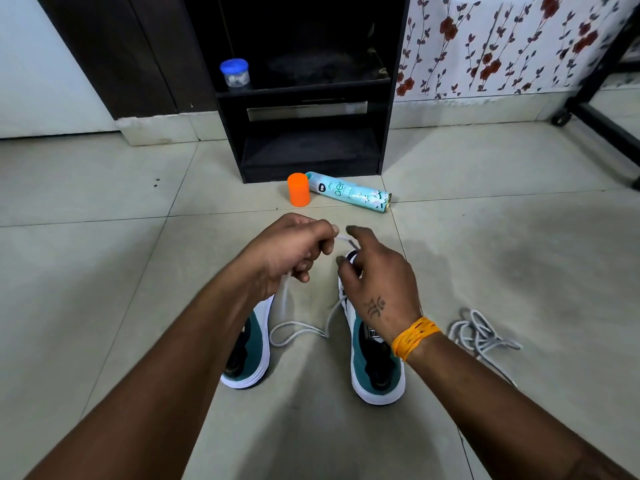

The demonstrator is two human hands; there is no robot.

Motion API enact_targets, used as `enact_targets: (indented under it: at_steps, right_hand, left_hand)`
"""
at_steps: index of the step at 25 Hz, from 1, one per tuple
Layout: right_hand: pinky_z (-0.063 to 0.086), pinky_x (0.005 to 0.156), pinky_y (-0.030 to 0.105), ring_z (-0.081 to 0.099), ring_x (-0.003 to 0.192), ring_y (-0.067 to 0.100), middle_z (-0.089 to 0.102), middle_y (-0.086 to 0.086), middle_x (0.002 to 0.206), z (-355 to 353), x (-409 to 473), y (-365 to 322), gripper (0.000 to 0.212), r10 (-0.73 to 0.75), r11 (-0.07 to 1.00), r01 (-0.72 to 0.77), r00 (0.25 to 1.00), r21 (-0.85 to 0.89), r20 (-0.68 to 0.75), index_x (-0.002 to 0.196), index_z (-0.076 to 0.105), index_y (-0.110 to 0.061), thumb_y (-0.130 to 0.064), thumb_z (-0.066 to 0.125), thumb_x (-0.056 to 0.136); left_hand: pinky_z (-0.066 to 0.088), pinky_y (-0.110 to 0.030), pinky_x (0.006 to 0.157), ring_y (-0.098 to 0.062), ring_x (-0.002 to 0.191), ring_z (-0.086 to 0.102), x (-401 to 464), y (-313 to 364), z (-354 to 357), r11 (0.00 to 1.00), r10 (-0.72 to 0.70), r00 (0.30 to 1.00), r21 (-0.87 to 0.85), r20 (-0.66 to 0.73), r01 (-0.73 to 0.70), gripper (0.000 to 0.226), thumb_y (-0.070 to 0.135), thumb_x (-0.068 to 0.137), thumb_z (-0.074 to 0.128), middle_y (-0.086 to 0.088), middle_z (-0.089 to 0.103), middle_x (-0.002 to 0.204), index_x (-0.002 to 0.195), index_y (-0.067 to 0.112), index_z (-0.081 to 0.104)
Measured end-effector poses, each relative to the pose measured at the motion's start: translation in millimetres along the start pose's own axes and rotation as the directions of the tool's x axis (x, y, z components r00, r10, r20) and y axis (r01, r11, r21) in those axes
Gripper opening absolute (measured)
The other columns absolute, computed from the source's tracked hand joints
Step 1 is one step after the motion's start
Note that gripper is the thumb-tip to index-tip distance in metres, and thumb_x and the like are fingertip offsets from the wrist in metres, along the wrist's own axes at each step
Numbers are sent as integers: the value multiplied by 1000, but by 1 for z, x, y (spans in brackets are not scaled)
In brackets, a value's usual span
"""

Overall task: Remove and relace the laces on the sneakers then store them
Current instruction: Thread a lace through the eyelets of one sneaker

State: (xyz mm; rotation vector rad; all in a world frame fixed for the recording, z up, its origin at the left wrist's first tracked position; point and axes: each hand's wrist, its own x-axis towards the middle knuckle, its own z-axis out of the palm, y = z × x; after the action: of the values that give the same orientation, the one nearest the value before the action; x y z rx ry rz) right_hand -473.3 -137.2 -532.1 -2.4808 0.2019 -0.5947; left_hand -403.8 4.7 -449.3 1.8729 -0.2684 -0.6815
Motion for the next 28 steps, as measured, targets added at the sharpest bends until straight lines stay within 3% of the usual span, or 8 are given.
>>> enact_targets:
  at_steps: [3,6,9,12,15,17,22,28]
  right_hand:
    - [43,54,36,58,69,23,64,-1,79,3,1,-11,19,-136,990,141,980,23,-142,108,64,-19,-27,50,99]
    - [46,56,40,61,72,31,65,4,76,12,13,10,17,-32,999,31,998,-20,-59,95,64,-16,-26,52,102]
    - [52,64,40,67,78,33,71,5,78,11,17,18,15,67,998,-67,997,7,48,109,67,-19,-25,56,100]
    - [46,61,35,61,71,24,67,-2,78,2,13,-5,33,-51,996,58,995,72,-91,130,61,-20,-20,61,96]
    - [46,58,38,58,70,23,64,0,80,6,10,-11,15,-196,976,208,970,68,-144,109,65,-17,-19,54,99]
    - [47,58,41,60,72,28,66,3,81,14,17,3,12,-132,989,139,984,57,-123,101,65,-15,-20,54,100]
    - [44,59,36,59,69,25,65,-1,77,16,21,2,27,-95,993,98,995,60,-43,124,62,-19,-18,58,97]
    - [50,61,40,62,74,23,68,0,84,15,24,-4,10,-166,979,180,975,91,-145,103,66,-16,-16,57,98]
  left_hand:
    - [37,-26,50,-15,49,27,0,0,0,1000,-9,1000,-18,9,9,32,28,99,55,2,27,54,72,11,57]
    - [37,-26,49,-14,48,27,0,2,-2,999,-17,1000,-42,-6,17,33,28,100,54,2,27,55,73,11,57]
    - [36,-26,50,-14,47,28,2,1,-4,999,-34,999,-39,-32,33,32,27,100,53,2,28,54,72,12,57]
    - [35,-27,52,-14,47,28,3,-4,-3,998,-53,998,-26,-35,52,31,27,99,52,2,29,54,72,11,57]
    - [35,-26,50,-14,47,27,3,-5,-3,998,-54,998,-40,-23,53,32,26,98,52,2,28,55,71,11,56]
    - [37,-27,50,-14,46,29,5,-4,-5,997,-54,998,-53,-29,52,32,26,98,52,2,29,55,70,12,58]
    - [42,-29,53,-15,46,31,7,-8,-10,996,-69,996,-60,-51,66,29,23,98,51,1,34,56,74,11,61]
    - [55,-32,61,-20,53,51,6,-8,-12,999,-17,999,-33,44,18,28,12,99,51,-7,56,61,82,3,71]
